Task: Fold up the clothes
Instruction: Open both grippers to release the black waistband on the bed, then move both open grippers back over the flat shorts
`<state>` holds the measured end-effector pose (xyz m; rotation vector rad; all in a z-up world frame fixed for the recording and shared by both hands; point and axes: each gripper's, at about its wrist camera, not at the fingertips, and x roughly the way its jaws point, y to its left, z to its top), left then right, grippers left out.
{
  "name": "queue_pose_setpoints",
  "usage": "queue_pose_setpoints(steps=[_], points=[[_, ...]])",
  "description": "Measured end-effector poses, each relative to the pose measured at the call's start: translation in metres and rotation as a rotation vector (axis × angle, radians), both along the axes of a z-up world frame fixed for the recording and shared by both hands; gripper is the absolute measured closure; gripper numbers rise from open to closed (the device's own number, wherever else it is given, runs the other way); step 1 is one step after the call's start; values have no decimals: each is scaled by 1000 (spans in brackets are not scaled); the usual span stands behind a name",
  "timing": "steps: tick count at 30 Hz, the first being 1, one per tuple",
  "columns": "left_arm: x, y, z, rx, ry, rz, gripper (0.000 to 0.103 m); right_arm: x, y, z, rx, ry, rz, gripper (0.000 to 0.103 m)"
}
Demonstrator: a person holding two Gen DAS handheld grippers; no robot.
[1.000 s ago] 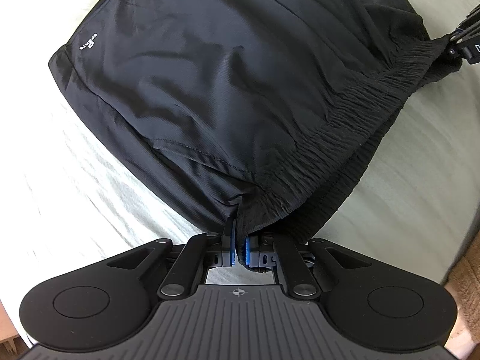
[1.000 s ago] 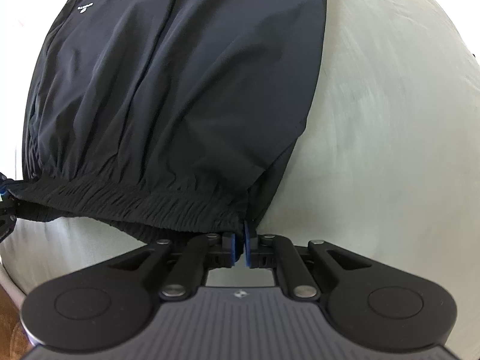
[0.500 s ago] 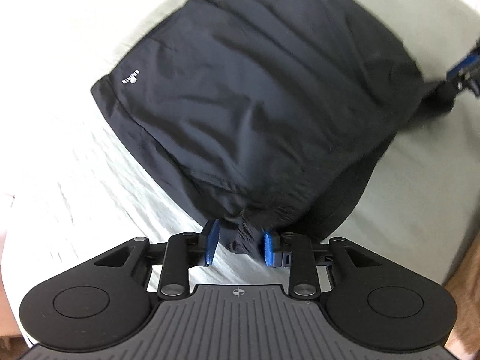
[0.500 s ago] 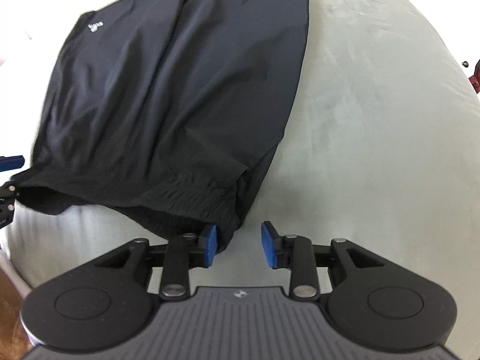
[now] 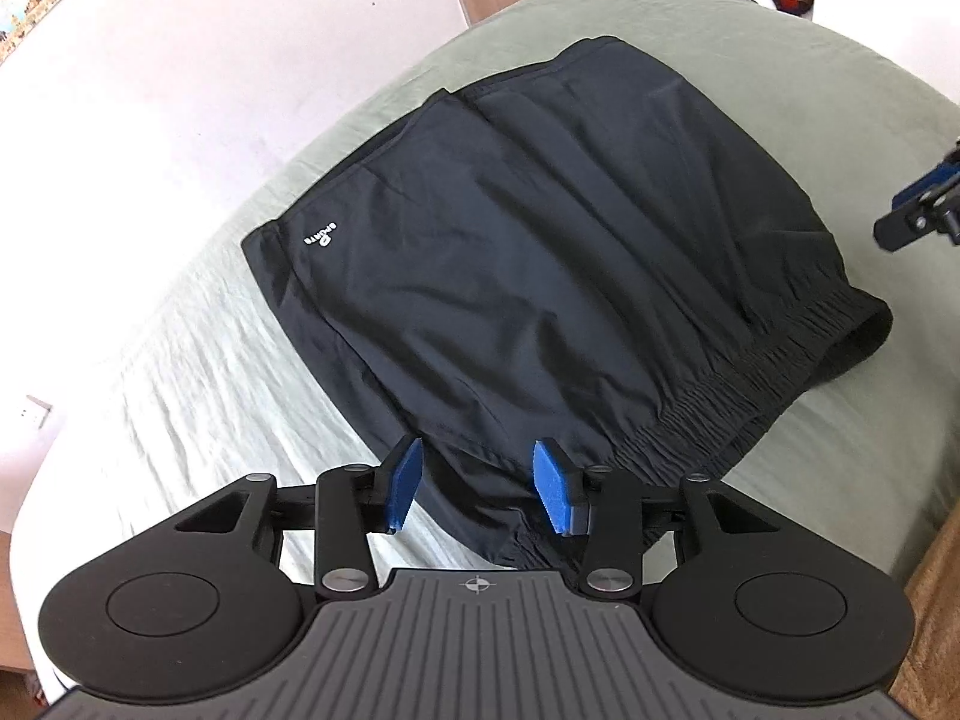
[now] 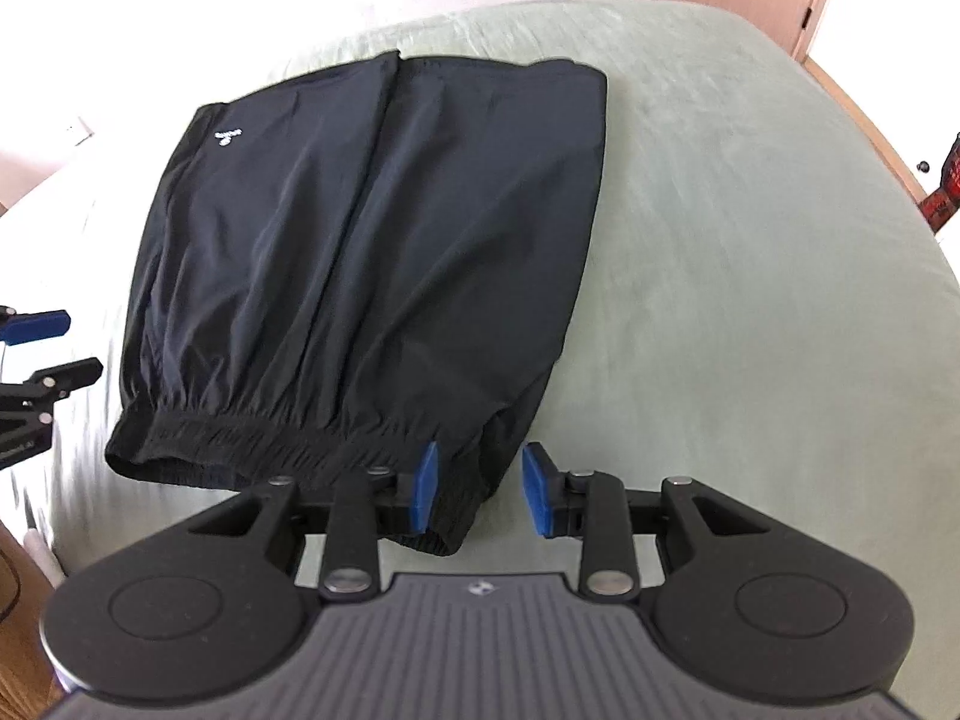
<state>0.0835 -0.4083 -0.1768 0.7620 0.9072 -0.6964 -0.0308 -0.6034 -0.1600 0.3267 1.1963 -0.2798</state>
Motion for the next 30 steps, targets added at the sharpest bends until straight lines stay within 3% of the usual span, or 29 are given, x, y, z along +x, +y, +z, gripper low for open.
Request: queue_pose_setpoints(steps=[9,12,16,20,27,30], points=[[-3,-1,-41,44,82,12,63,-5,-5,-28,46,75,12,69],[-5,5,-36,29,87,0,63,-10,-4,-20,51,67,54,69],[-12,18,-28,-2,83,-11,54,-20,6,-16,27,100,173,55],[-26,16,-34,27,73,-50,52,-17,20,-24,-13,130,243,55],[-29,13,-47,62,83,-41,52,-9,28,-41,-41,174,245,55],[-23,12,-51,59,84,-6,52,-7,22,-39,-51,144,201,55]])
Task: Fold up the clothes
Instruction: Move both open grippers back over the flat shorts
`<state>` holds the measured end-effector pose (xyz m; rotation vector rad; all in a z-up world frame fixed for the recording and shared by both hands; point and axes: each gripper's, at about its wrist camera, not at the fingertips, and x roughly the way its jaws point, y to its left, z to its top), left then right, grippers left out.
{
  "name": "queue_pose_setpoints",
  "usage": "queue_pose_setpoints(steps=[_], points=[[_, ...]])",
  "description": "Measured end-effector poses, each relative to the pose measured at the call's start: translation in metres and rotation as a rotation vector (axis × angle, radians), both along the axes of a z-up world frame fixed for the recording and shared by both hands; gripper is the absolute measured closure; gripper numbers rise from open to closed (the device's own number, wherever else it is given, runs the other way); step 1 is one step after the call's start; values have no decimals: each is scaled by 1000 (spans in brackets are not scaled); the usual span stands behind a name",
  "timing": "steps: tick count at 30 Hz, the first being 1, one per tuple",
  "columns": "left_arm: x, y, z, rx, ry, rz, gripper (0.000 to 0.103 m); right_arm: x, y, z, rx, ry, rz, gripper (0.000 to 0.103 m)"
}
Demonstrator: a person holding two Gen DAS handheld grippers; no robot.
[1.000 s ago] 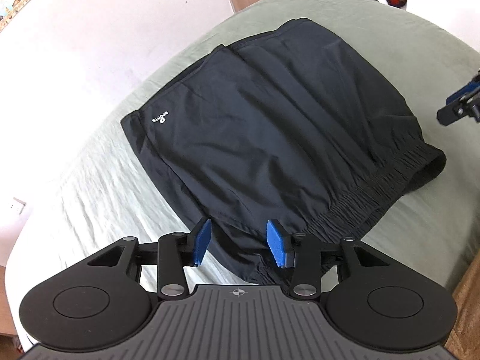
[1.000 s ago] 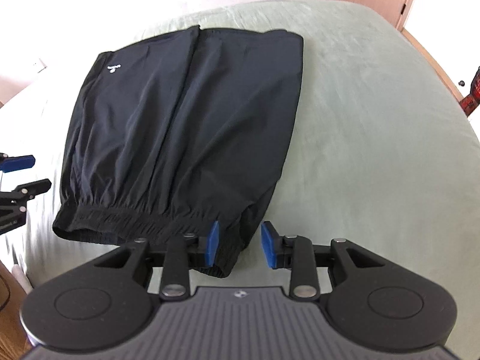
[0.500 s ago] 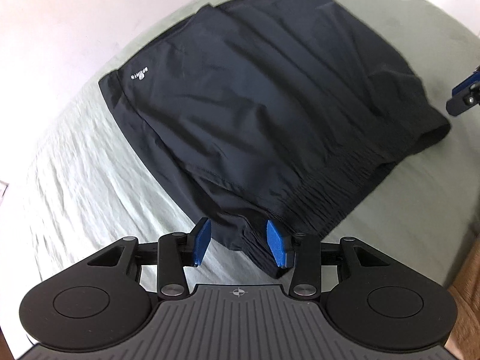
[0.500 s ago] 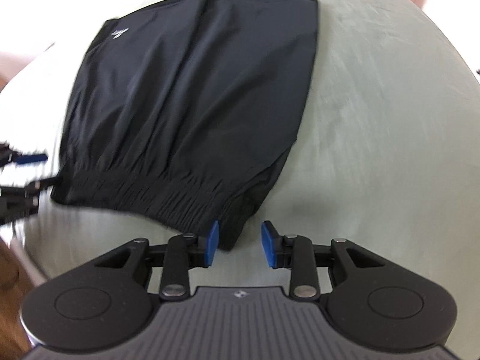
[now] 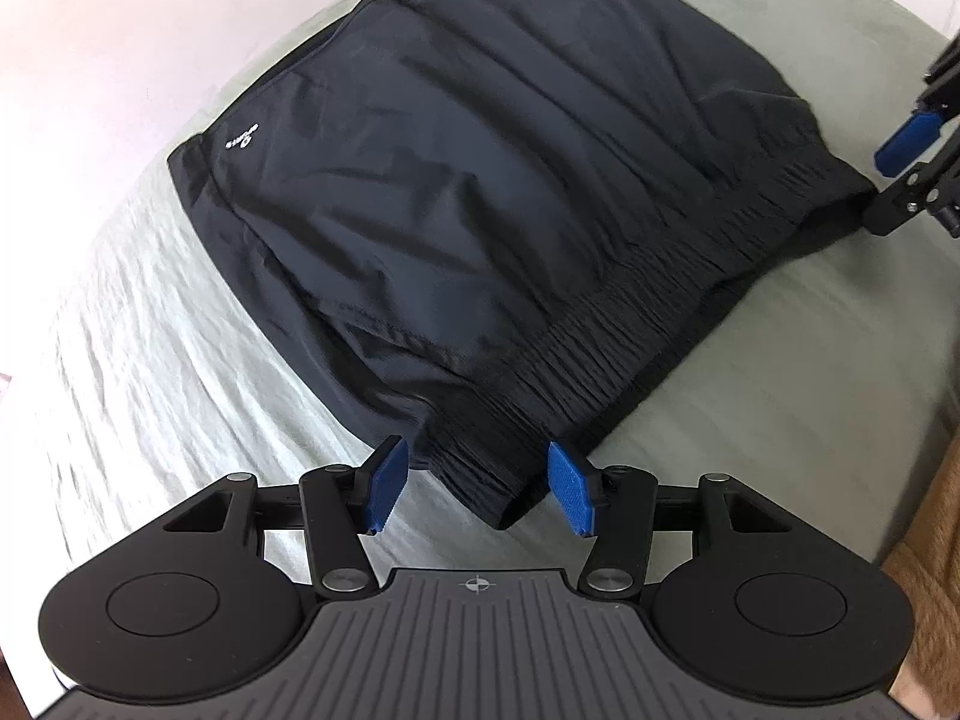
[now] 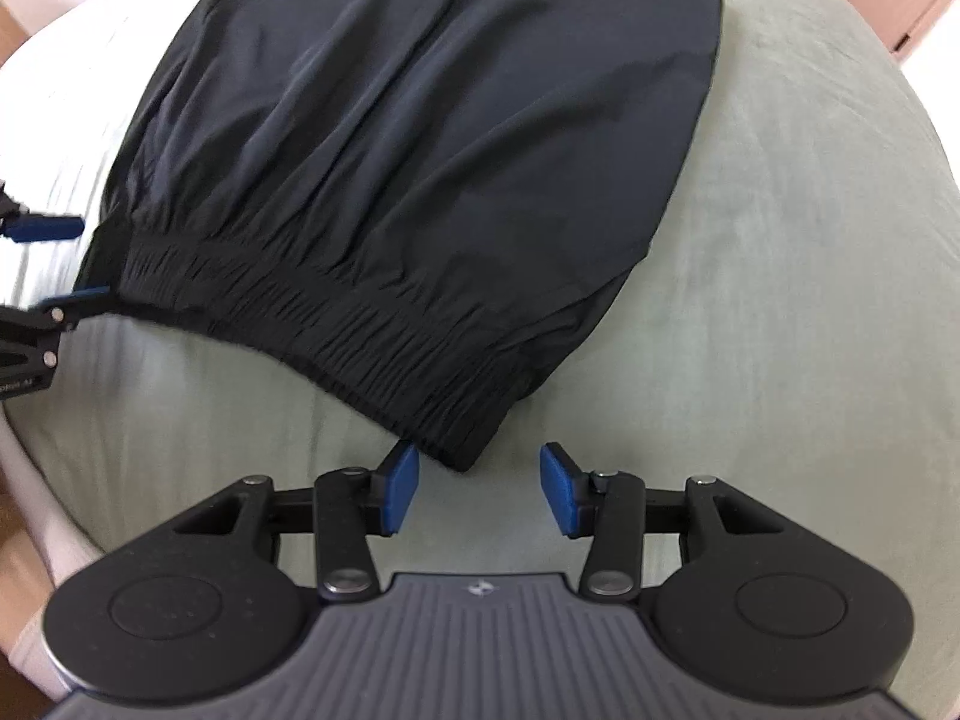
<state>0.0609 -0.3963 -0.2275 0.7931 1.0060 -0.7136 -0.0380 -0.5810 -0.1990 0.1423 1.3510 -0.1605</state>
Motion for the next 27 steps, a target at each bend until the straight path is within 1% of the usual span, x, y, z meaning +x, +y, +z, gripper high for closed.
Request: queue_pose_setpoints(steps=[4,7,9,12,15,17,19,20,22,23,24,25,26,27], points=[[15,2,5,-24,-15,77,50,-3,-10,7,10,-61,-68,55],[21,7,13,-38,-21,111,50,-5,-11,5,11,-65,-82,56],[19,2,17,-14,-28,96,50,-4,-8,3,8,-59,-69,56],[9,-6,16,13,-65,63,51,-2,-2,1,-8,-54,-42,56],[5,-3,22,-7,-98,76,51,-3,-5,1,-13,-62,-39,56],[9,0,21,11,-124,91,50,-4,-7,2,-7,-63,-49,56],[17,1,16,30,-111,126,50,-3,-7,0,2,-56,-49,56],[21,3,14,26,-90,147,50,-3,-7,-1,7,-52,-48,56],[24,3,13,23,-78,160,51,-2,-5,-4,15,-49,-42,56],[25,2,11,18,-59,160,54,-2,-4,-5,18,-50,-41,56],[25,1,9,12,-37,159,68,-1,-4,-5,19,-50,-41,56],[27,1,8,7,-21,162,75,0,-4,-5,21,-50,-43,56],[28,2,7,-2,4,172,85,0,-4,-5,23,-53,-44,56],[30,3,6,-12,29,183,90,0,-3,-4,25,-58,-41,56]])
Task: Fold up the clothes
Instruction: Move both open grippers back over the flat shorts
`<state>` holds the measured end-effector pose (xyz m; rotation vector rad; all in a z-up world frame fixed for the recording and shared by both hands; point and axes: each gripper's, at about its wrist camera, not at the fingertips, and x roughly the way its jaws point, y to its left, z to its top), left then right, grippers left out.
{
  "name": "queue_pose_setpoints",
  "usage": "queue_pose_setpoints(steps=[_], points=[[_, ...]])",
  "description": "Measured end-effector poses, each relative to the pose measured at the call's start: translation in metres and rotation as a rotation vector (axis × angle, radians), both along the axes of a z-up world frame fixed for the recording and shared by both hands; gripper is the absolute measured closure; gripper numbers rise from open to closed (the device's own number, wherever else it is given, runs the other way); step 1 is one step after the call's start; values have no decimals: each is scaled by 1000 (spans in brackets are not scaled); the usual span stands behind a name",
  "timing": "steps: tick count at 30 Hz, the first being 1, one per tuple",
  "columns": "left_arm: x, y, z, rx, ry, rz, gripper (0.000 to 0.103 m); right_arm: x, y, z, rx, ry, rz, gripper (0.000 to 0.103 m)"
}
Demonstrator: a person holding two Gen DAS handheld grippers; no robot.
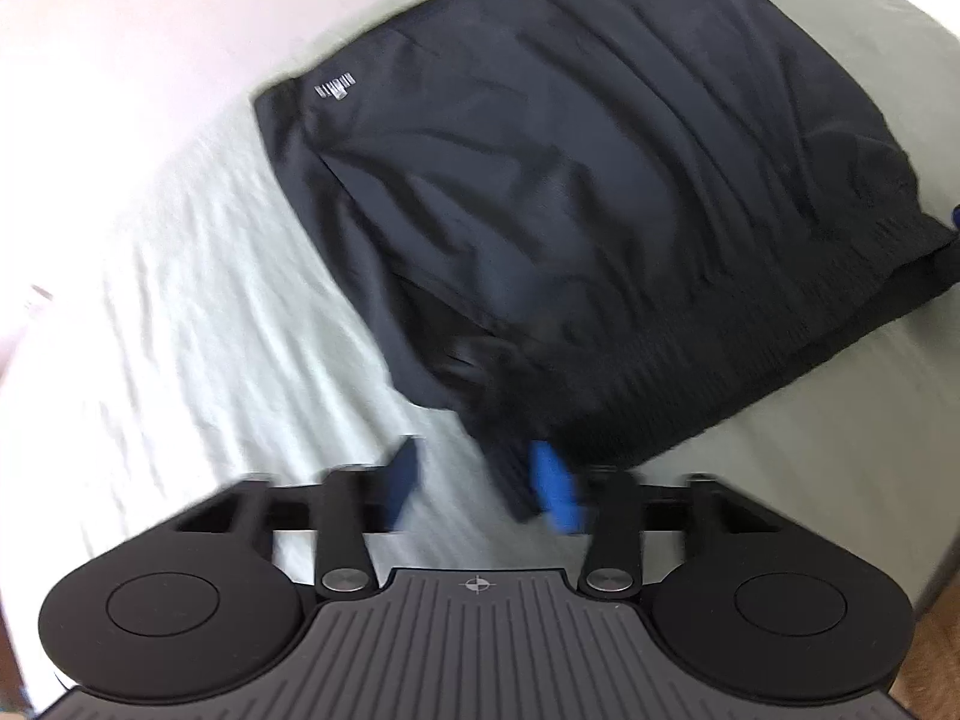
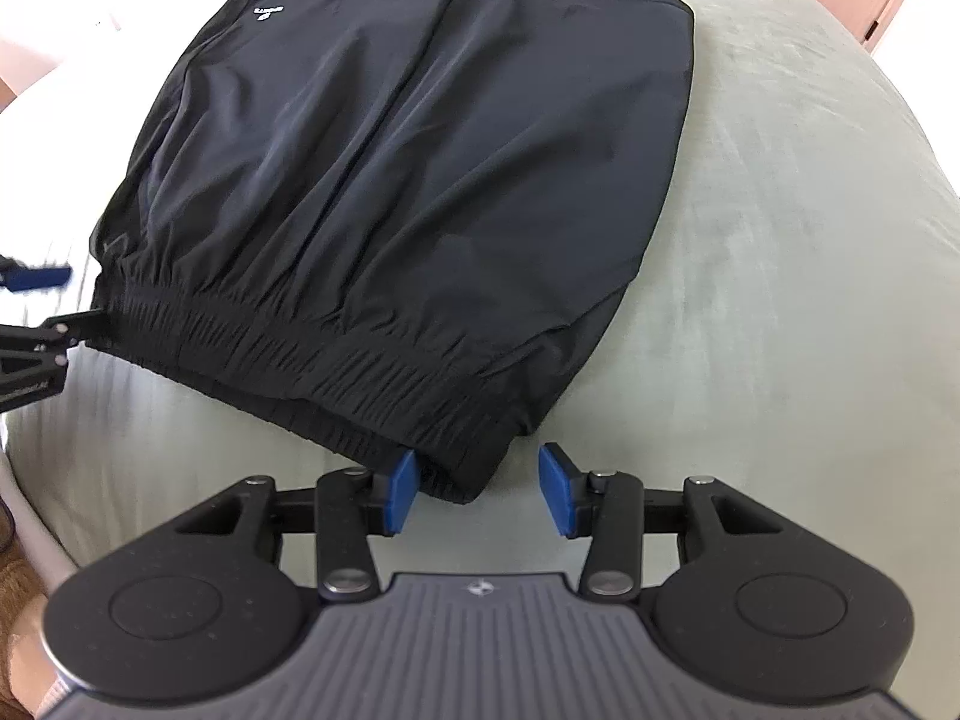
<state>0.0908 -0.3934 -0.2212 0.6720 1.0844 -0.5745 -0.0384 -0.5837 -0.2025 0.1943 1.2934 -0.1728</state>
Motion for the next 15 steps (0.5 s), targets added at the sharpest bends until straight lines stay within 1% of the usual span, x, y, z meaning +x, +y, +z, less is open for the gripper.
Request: queue_pose_setpoints(steps=[1,2,3,4,8,10,11,12,13,14,15], points=[[0,1,1,0,-1,2,93,0,2,2,1,-5,5,56],[-1,2,3,5,-14,5,100,-1,3,3,1,-11,10,56],[-2,5,6,14,-32,14,102,-2,3,4,2,-16,14,56],[-1,7,8,17,-38,22,102,-2,3,5,3,-21,17,56],[12,29,7,15,41,130,100,-2,1,2,18,-22,21,56],[15,31,10,-5,52,153,99,0,0,0,23,-21,20,56],[17,31,13,-22,56,161,94,1,0,2,24,-25,18,56],[18,31,16,-39,59,169,82,2,-3,6,31,-39,13,56],[19,30,20,-49,52,167,75,3,-6,11,37,-57,7,56],[20,29,23,-59,44,163,63,5,-9,16,42,-75,0,55],[23,27,28,-67,27,155,58,6,-12,21,46,-92,-6,54]])
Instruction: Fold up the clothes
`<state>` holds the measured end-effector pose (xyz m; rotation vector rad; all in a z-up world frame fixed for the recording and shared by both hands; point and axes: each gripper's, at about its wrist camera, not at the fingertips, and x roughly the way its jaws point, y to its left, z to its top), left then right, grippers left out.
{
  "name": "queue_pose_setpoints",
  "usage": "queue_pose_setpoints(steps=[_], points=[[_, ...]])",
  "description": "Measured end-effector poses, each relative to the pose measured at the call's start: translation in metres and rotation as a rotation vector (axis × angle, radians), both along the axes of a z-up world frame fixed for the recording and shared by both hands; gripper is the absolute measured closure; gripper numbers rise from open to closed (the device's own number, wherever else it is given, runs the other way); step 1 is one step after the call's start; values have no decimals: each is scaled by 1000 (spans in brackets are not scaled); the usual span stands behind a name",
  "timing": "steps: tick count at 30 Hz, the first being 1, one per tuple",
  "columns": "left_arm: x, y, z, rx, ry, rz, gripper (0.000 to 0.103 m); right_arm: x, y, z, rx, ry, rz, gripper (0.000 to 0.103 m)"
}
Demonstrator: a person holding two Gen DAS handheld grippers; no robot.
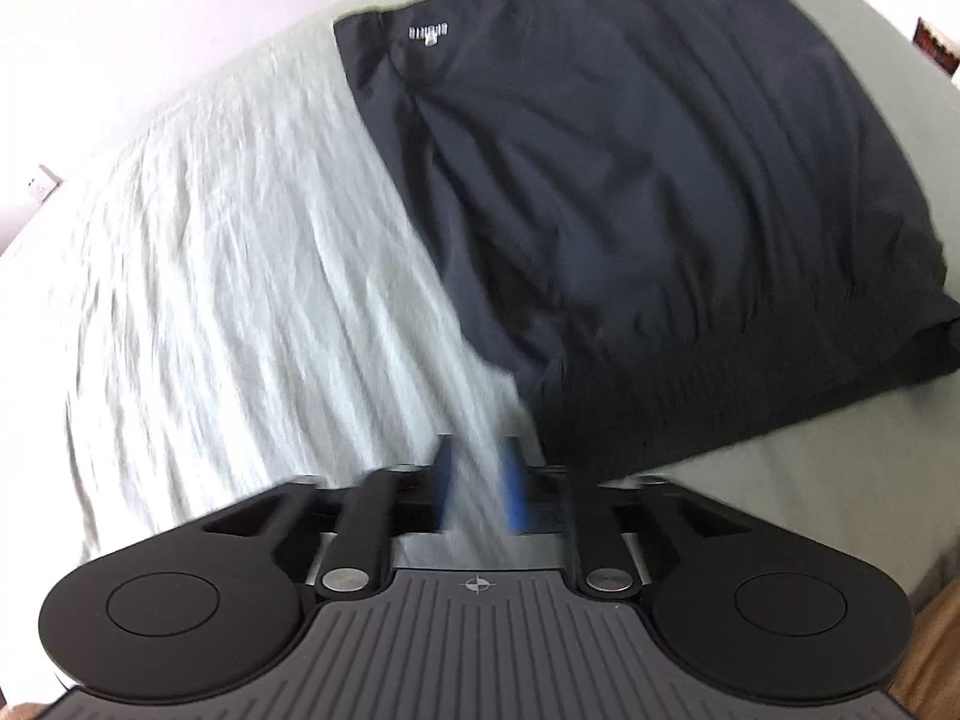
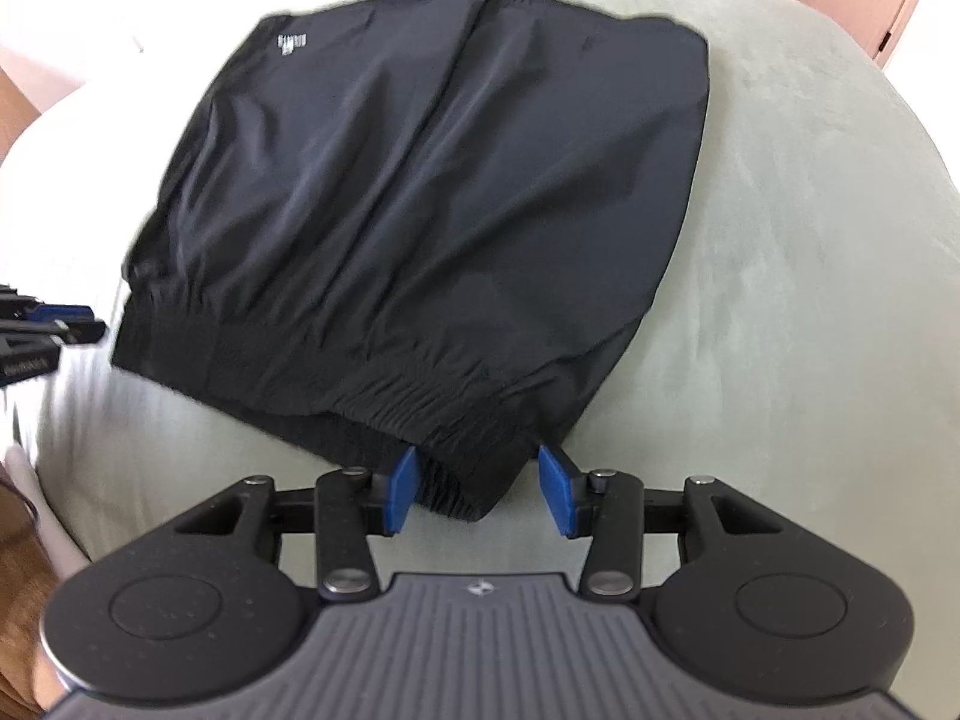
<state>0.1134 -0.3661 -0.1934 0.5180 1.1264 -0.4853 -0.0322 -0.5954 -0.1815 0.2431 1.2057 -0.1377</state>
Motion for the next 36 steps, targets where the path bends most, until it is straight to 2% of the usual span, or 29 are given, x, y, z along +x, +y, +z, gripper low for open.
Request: queue_pose_setpoints(steps=[2,5,8,11,12,15,19,22,25,30,33,35,36], points=[[8,-3,6,2,-22,-7,58,3,-4,8,2,-26,-9,47],[26,-3,16,3,-43,-8,58,7,-6,25,-7,-81,-36,43],[50,-2,24,34,-68,-49,58,6,5,41,-37,-129,-39,37],[66,-3,27,54,-78,-86,58,4,18,57,-69,-174,-39,37],[76,-5,29,70,-89,-104,58,5,24,59,-50,-190,-40,37],[102,-7,28,88,-119,-167,58,17,53,53,29,-222,22,37],[127,-11,24,87,-115,-229,57,41,98,35,23,-246,103,37],[149,-15,18,80,-119,-263,57,66,125,18,59,-241,104,37],[162,-17,20,60,-137,-341,57,79,136,13,60,-244,75,37],[173,-16,21,24,-134,-453,57,85,134,26,3,-268,-91,36],[180,-18,19,-12,-119,-521,57,68,118,41,-6,-312,-229,24],[182,-22,17,-30,-121,-561,57,53,105,50,-17,-341,-306,12],[183,-25,16,-39,-125,-582,57,43,94,55,-21,-353,-359,11]])
